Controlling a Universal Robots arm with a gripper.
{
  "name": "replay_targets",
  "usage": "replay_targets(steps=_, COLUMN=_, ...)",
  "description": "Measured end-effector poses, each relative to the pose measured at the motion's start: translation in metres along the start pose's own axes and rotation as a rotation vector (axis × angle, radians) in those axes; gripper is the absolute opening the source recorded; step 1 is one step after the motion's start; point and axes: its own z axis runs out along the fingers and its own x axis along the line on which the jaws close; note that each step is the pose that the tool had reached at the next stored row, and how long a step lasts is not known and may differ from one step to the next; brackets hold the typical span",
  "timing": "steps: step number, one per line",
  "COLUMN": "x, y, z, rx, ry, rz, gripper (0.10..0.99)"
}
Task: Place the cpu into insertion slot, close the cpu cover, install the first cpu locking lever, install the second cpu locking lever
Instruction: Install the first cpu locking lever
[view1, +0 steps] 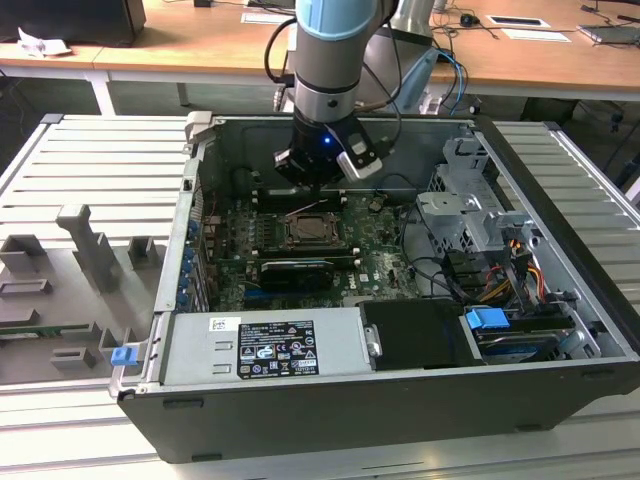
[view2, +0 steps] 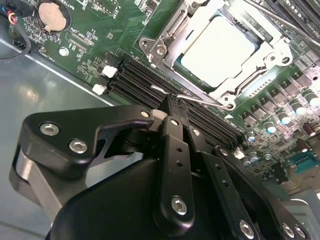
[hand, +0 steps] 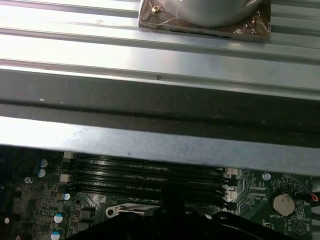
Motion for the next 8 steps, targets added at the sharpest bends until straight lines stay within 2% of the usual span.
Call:
replay_targets(steps=4, x=-0.0034, y=-0.0008, z=0.0023, rx=0.000, ry=0.0001, rz=0.000, gripper=0.106)
replay_targets(steps=8, x=-0.0073, y=-0.0024, z=0.0091, rx=0.000, ry=0.0001, rz=0.000, gripper=0.106)
